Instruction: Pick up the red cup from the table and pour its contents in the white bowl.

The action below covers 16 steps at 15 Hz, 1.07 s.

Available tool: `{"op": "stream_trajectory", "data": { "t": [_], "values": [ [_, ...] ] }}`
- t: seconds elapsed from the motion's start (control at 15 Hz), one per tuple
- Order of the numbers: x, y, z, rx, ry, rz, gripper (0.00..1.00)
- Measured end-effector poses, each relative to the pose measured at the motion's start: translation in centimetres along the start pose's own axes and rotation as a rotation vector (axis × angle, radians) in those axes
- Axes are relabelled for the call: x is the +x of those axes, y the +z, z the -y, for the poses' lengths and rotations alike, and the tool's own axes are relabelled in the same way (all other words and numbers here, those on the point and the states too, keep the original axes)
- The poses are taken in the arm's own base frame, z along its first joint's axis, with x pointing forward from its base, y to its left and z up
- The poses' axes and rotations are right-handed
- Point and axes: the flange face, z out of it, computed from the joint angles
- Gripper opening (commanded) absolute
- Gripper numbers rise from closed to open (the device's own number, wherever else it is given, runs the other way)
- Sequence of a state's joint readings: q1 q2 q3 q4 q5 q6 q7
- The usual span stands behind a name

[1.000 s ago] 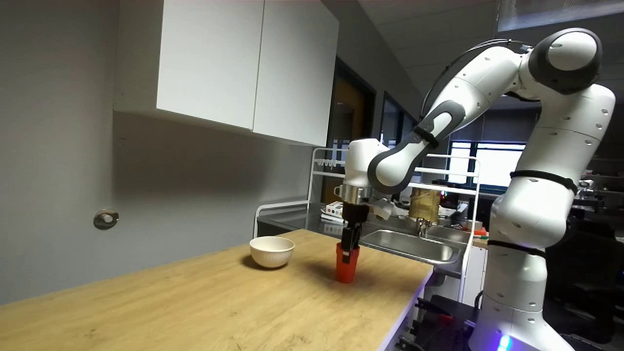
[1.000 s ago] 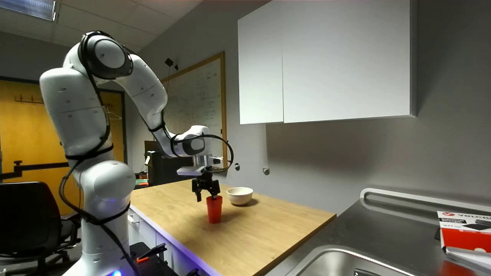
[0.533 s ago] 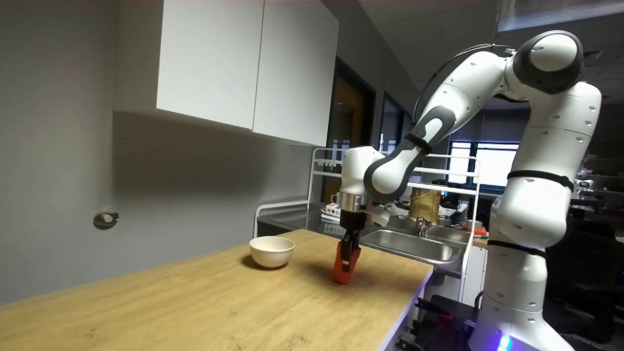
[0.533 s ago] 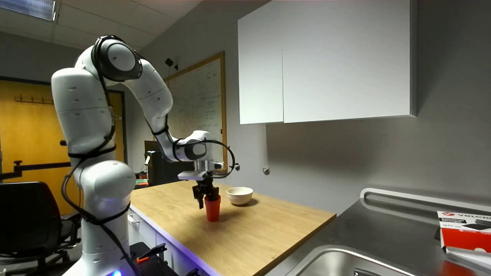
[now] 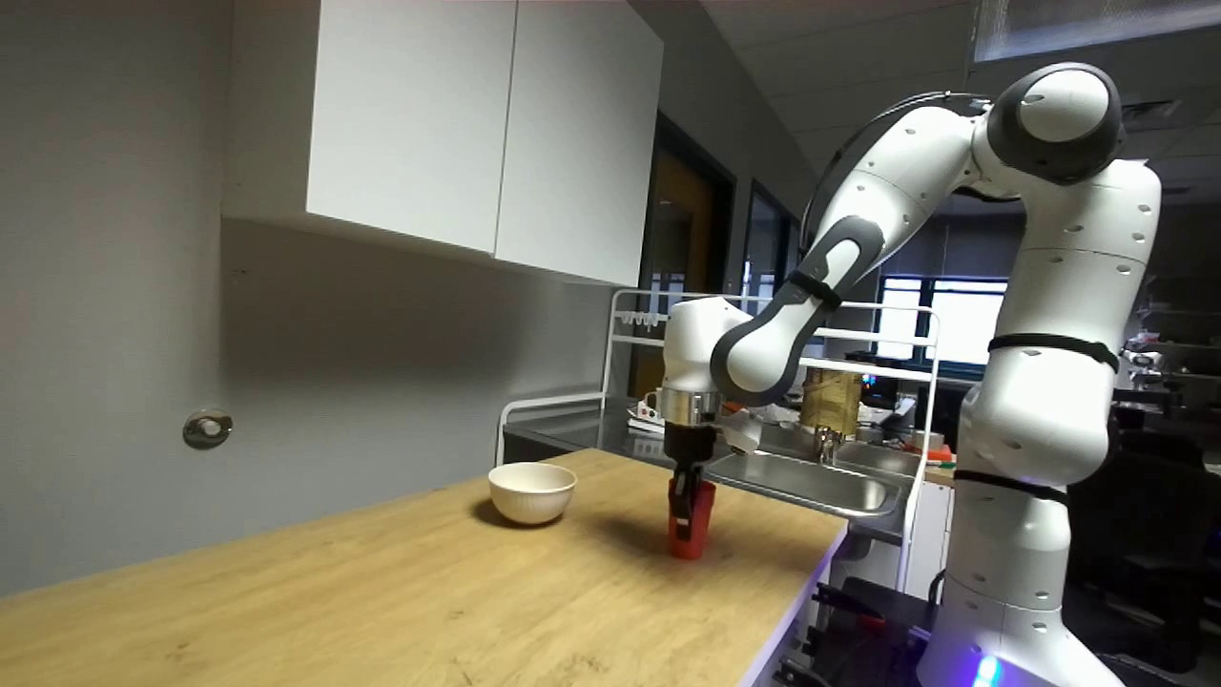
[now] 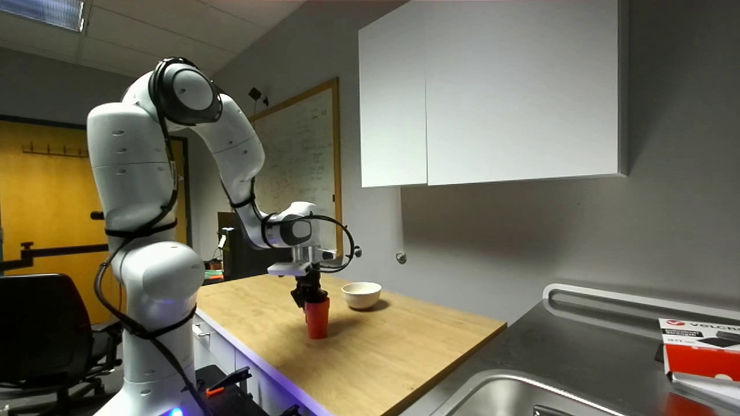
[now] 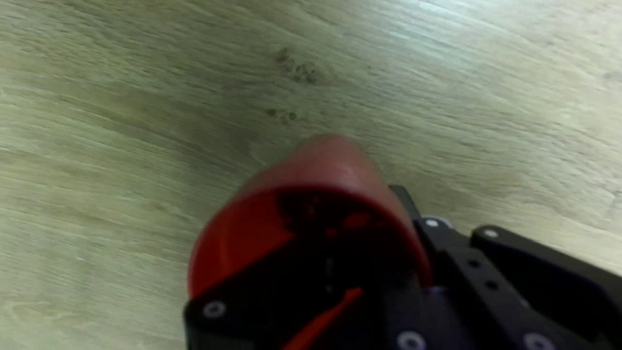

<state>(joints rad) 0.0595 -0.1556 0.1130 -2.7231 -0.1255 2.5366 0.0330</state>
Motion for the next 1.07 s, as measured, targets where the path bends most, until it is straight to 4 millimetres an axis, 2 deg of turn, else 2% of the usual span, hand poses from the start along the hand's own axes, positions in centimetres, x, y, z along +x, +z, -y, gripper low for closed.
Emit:
{"op": "stream_trajectory", "data": {
  "t": [0.27, 0.47, 0.8, 1.07],
  "values": [
    [0.5, -0.6, 0.9, -0.064, 0.019, -0.008, 0.04],
    [1.0, -2.6, 2.5, -0.108, 0.027, -0.021, 0.04],
    [2.4, -8.3, 5.9, -0.147, -0.019, -0.086, 0.04],
    [4.9, -13.5, 8.6, -0.075, -0.116, -0.183, 0.04]
  ]
}}
